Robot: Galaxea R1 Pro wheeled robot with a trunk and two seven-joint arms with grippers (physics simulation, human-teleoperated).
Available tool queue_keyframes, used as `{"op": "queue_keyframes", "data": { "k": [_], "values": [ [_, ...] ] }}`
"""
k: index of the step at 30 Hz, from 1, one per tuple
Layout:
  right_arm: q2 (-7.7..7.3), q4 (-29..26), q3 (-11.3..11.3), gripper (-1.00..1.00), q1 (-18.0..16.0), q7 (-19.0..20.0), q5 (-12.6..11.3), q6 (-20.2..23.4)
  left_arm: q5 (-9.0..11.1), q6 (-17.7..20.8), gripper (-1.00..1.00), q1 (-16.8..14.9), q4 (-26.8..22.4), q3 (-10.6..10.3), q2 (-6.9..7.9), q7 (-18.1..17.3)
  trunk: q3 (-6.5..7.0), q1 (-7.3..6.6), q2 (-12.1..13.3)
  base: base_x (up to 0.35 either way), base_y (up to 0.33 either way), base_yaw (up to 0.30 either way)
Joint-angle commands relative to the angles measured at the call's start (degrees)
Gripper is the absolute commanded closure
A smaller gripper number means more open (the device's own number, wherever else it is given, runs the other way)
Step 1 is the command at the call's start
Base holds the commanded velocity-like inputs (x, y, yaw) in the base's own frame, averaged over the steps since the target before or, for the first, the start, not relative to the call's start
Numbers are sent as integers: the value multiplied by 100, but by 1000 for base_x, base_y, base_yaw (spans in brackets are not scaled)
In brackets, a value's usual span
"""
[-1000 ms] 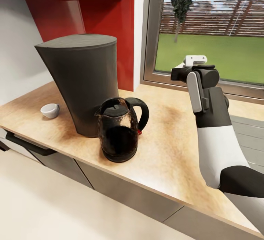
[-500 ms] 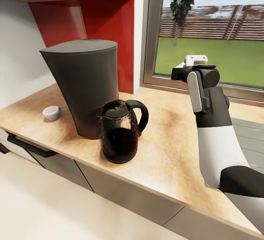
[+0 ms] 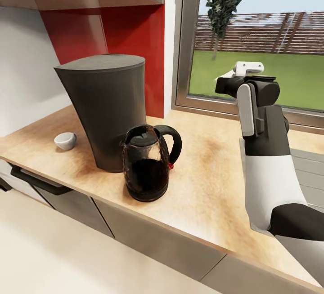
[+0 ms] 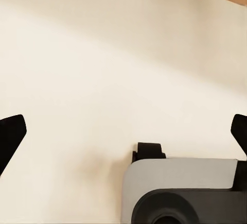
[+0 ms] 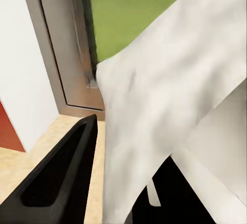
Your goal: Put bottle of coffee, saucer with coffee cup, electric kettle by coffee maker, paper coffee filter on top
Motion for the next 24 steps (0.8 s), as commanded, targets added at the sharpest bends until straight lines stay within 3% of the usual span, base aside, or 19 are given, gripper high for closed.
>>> {"op": "queue_keyframes", "data": {
  "k": [1,5,13,19,24],
  "values": [
    [-1,-15,-135,100,-4,-65,-85,11,18,-7,-100,3,-6,-3,0,5,6,0,-2,0,0,0],
    [-2,-26,-254,100,-4,-65,-82,11,17,-8,-100,3,1,0,0,5,43,0,-2,0,0,0],
    [-3,-28,-284,100,-4,-65,-79,17,7,-7,-100,3,15,5,3,5,118,0,-2,-34,0,0],
    [-42,-24,-286,100,-4,-65,-69,28,8,-7,-100,3,24,5,5,5,132,0,-2,-297,0,0],
    [-164,-21,-286,100,-4,-65,-72,30,8,-7,-100,3,19,5,1,5,134,0,-2,-328,0,0]
  ]
}}
